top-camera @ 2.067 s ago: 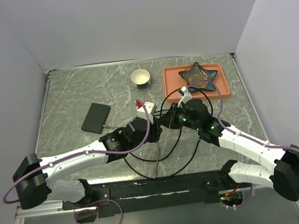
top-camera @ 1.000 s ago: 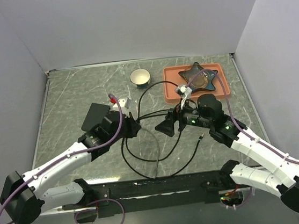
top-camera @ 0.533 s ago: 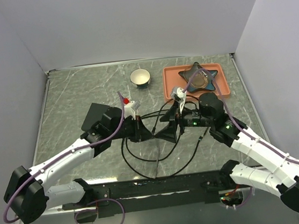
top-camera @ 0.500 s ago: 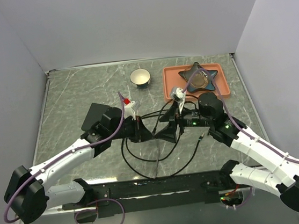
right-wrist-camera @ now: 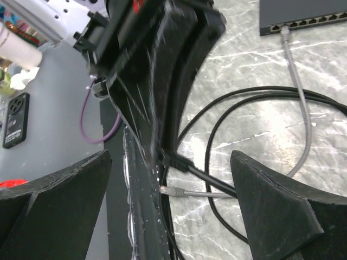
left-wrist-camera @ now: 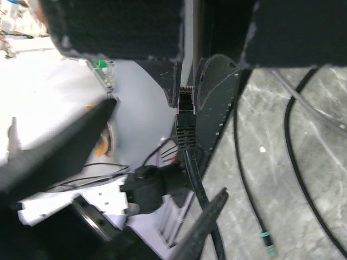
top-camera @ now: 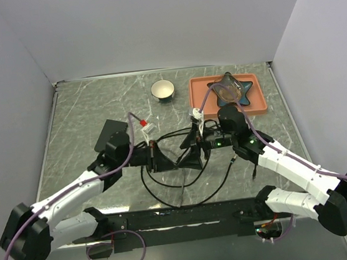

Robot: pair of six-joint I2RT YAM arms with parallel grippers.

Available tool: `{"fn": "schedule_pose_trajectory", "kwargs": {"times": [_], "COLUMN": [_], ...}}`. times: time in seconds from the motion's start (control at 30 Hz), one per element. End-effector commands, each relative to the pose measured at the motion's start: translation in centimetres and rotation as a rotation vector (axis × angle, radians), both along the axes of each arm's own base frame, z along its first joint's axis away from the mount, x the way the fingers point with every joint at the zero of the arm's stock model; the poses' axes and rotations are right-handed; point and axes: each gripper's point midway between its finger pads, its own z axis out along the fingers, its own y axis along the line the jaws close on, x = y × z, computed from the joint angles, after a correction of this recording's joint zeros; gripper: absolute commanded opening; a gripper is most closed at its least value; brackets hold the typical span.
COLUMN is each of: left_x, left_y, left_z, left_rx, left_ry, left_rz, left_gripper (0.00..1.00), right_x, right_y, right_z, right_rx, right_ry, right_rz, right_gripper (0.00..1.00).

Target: Insert the plug into the switch port

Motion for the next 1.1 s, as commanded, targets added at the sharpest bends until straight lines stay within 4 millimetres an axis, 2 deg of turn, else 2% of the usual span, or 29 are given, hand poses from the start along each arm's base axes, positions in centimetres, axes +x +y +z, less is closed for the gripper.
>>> {"fn": "schedule_pose_trajectory", "kwargs": {"times": [0.0,0.1,0.23,0.4,0.57,0.63,0.7,0.8,0.83,0.9,0.93,1.0,1.07], "left_x": [-1.7,-1.5,-1.5,-1.2,-1.1,-1.1,-1.0,-1.0,-0.9,-0.8,-0.7,-0.4,0.7], "left_y": [1.5,2.3,2.2,1.8,1.6,1.6,1.5,1.4,1.4,1.3,1.3,1.2,1.2], "left_z": [5.9,6.3,6.5,5.6,5.1,5.2,5.3,5.2,5.2,5.1,4.9,4.6,3.9], "left_rx": [-0.203,-0.206,-0.226,-0.220,-0.213,-0.220,-0.221,-0.223,-0.222,-0.220,-0.211,-0.194,-0.135], "left_ry": [-0.156,-0.164,-0.157,-0.127,-0.115,-0.118,-0.117,-0.112,-0.111,-0.110,-0.102,-0.115,-0.092], "left_rz": [-0.072,-0.044,-0.057,-0.071,-0.081,-0.080,-0.080,-0.084,-0.084,-0.082,-0.077,-0.069,-0.005], "left_gripper": [0.01,0.01,0.01,0.01,0.01,0.01,0.01,0.01,0.01,0.01,0.01,0.01,0.10], "right_x": [-0.7,-0.9,-1.1,-0.8,0.0,0.1,0.1,-0.1,-0.1,-0.2,-0.3,0.1,0.4], "right_y": [0.1,0.0,0.3,0.5,0.6,0.8,1.1,1.4,1.5,1.7,1.8,1.9,2.0], "right_z": [0.7,0.2,0.0,0.5,0.9,0.9,0.6,0.7,0.8,1.0,1.0,0.9,0.5], "right_rx": [0.017,0.019,0.025,0.040,0.050,0.052,0.047,0.053,0.058,0.064,0.063,0.054,0.041], "right_ry": [-0.027,-0.016,0.003,-0.013,-0.035,-0.032,-0.016,-0.006,-0.007,0.000,0.003,0.013,0.034], "right_rz": [0.048,0.055,0.071,0.051,0.013,0.020,0.036,0.058,0.058,0.070,0.075,0.056,0.043], "right_gripper": [0.97,0.96,0.95,0.93,0.87,0.78,0.76,0.62,0.46,0.29,0.14,0.03,0.00]}}
